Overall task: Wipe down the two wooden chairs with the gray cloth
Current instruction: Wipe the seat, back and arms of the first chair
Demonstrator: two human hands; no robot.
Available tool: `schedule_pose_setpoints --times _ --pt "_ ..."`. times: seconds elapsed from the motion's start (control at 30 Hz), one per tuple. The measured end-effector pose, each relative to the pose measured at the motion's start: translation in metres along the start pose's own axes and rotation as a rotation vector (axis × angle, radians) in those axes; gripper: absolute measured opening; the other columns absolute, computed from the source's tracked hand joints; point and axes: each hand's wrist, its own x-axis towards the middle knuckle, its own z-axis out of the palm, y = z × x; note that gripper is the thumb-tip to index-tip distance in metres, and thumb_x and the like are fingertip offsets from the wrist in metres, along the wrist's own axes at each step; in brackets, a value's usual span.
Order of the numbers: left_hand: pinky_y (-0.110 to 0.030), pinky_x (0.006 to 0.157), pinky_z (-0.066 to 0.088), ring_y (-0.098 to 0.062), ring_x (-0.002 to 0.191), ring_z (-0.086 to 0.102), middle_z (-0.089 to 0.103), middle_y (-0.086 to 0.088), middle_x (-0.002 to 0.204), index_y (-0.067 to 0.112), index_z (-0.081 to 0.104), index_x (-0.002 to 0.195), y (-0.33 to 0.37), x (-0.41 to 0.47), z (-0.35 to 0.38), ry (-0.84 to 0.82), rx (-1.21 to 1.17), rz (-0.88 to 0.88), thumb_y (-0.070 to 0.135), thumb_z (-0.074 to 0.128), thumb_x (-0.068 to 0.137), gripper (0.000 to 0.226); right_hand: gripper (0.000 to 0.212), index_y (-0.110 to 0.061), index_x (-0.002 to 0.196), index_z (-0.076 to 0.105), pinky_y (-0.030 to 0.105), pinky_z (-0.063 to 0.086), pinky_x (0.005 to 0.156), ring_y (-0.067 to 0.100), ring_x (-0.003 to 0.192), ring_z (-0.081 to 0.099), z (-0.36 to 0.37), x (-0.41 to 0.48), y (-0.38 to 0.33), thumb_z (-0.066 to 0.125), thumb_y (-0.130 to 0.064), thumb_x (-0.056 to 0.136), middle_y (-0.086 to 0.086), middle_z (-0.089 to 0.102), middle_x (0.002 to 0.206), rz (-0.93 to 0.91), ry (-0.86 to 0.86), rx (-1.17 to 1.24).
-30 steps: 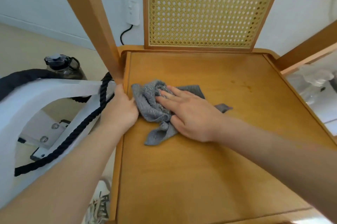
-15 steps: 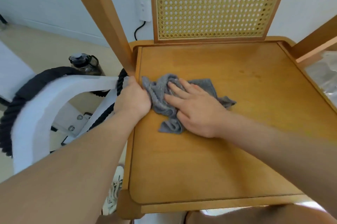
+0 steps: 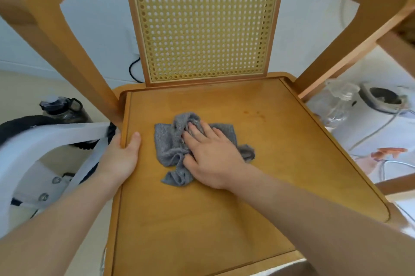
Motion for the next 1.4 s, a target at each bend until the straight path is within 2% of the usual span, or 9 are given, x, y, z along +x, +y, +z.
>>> schedule_pose_setpoints --times 0.3,0.47,0.57,0.63,0.77,0.9,1.07,1.27,1.4 --pt "-0.050 0.097 0.045 -0.031 0.113 0.056 0.056 -0.003 0.130 0.031 0.038 0.142 -0.003 0.001 0.002 0.036 0.082 -0.038 0.065 0.034 0.091 0.061 0.076 -0.022 0.154 0.009 0.049 0.005 0.119 0.031 0.148 -0.002 -0.022 0.028 0.110 0.021 -0.064 0.092 0.002 0.001 0.163 0.559 0.034 -0.038" --pt "-0.046 0.094 0.045 -0.033 0.115 0.055 0.056 -0.006 0.132 0.026 0.037 0.144 -0.001 -0.001 0.002 0.075 0.188 -0.015 0.062 0.031 0.094 0.062 0.064 -0.025 0.153 0.016 0.044 0.002 0.120 0.024 0.149 -0.003 0.005 0.025 -0.011 0.028 -0.050 0.096 -0.003 0.005 0.162 0.073 0.049 0.034" --pt "-0.040 0.085 0.044 -0.032 0.112 0.055 0.057 -0.008 0.128 0.022 0.039 0.141 0.000 -0.002 0.002 0.095 0.253 -0.009 0.061 0.029 0.095 0.061 0.065 -0.025 0.154 0.015 0.033 0.002 0.119 0.012 0.149 -0.001 0.001 -0.003 0.004 0.022 -0.048 0.094 -0.007 0.006 0.162 -0.124 0.011 0.033" --pt "-0.041 0.086 0.046 -0.031 0.110 0.057 0.058 -0.007 0.126 0.023 0.037 0.142 -0.001 -0.001 0.002 0.091 0.279 -0.022 0.065 0.027 0.093 0.066 0.074 -0.024 0.154 0.016 0.032 0.007 0.119 0.012 0.148 0.004 -0.011 -0.006 0.062 0.012 -0.055 0.086 -0.006 0.009 0.162 0.022 0.041 -0.017" --pt "-0.045 0.083 0.052 -0.030 0.097 0.062 0.062 -0.008 0.117 0.017 0.035 0.139 0.000 -0.001 0.005 0.170 0.461 0.063 0.060 0.023 0.095 0.063 0.063 -0.016 0.151 0.024 0.044 0.012 0.119 0.027 0.148 0.006 -0.028 0.026 0.111 0.024 -0.048 0.096 0.004 0.009 0.162 0.423 0.043 -0.057" --pt "-0.043 0.087 0.049 -0.031 0.112 0.055 0.049 -0.012 0.136 0.011 0.030 0.143 0.006 -0.005 0.008 0.246 0.616 0.205 0.044 0.028 0.099 0.055 0.064 -0.019 0.151 0.021 0.048 0.006 0.119 0.029 0.148 -0.002 -0.010 0.085 0.034 0.023 -0.051 0.097 0.002 0.005 0.163 0.255 0.049 -0.002" --pt "-0.044 0.081 0.048 -0.031 0.104 0.056 0.056 -0.013 0.124 0.012 0.039 0.134 0.005 -0.005 0.005 0.233 0.571 0.223 0.042 0.029 0.096 0.050 0.067 -0.021 0.153 0.016 0.044 0.003 0.120 0.021 0.149 -0.002 -0.005 0.100 -0.026 0.023 -0.056 0.096 -0.003 0.005 0.162 -0.063 0.025 0.036" --pt "-0.042 0.111 0.031 -0.025 0.141 0.028 0.028 -0.005 0.156 0.022 0.025 0.151 0.010 -0.012 0.006 0.220 0.809 0.349 0.030 0.032 0.098 0.054 0.066 -0.017 0.151 0.024 0.044 0.019 0.115 0.029 0.145 0.018 -0.030 0.091 0.120 0.026 -0.054 0.096 0.003 0.020 0.160 0.445 0.136 -0.090" --pt "-0.031 0.120 0.009 -0.015 0.149 0.004 0.009 0.000 0.162 0.025 0.015 0.154 0.017 -0.008 0.007 0.096 0.869 0.370 0.032 0.025 0.100 0.055 0.067 -0.007 0.148 0.029 0.049 0.017 0.116 0.039 0.143 0.017 -0.009 0.124 0.046 0.028 -0.048 0.096 0.016 0.023 0.157 0.391 0.180 -0.025"
